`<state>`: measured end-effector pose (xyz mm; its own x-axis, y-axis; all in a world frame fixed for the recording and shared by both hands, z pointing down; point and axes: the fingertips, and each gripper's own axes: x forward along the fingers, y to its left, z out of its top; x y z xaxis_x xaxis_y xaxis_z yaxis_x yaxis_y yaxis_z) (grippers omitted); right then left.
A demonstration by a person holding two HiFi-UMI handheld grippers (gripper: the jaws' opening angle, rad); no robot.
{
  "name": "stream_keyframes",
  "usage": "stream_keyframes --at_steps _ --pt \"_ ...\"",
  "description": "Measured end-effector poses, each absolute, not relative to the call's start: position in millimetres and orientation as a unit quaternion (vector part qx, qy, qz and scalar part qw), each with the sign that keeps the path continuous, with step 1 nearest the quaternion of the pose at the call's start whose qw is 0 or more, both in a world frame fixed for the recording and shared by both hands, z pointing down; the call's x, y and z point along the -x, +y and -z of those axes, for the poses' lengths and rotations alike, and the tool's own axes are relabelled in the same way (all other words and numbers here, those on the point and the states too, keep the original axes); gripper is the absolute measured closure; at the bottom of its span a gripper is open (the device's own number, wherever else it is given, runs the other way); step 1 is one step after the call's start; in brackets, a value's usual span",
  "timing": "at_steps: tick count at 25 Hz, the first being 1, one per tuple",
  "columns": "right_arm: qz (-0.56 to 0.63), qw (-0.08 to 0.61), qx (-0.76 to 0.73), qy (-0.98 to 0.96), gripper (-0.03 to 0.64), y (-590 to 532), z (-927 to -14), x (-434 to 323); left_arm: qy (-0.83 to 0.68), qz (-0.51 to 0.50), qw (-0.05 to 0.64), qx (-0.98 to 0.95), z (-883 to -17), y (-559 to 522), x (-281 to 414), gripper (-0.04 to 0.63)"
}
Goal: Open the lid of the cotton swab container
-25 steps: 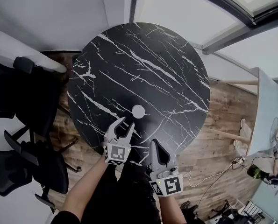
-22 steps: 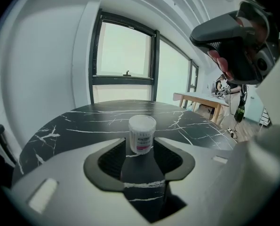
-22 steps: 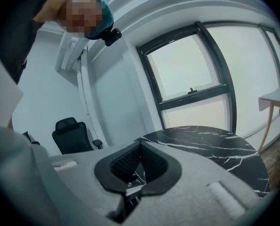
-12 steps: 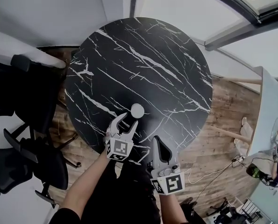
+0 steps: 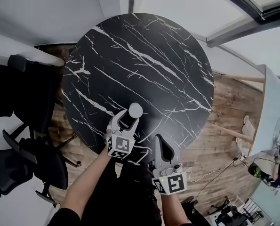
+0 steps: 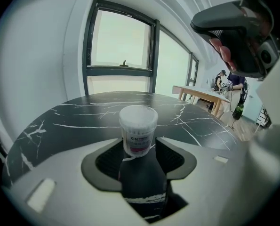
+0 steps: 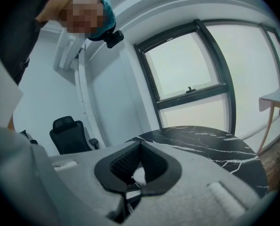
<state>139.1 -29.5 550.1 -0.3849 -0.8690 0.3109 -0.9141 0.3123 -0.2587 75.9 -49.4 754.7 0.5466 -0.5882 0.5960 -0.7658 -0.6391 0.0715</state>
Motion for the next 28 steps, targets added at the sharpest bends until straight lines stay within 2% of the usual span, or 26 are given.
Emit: stream_keyframes --at_steps 28 --pt "-0.214 0.059 -0.557 -0.800 0.623 -25.0 -563.7 -163.5 -0.414 -0.285 0.168 -0.848 -767.6 -69.9 -88.4 0.324"
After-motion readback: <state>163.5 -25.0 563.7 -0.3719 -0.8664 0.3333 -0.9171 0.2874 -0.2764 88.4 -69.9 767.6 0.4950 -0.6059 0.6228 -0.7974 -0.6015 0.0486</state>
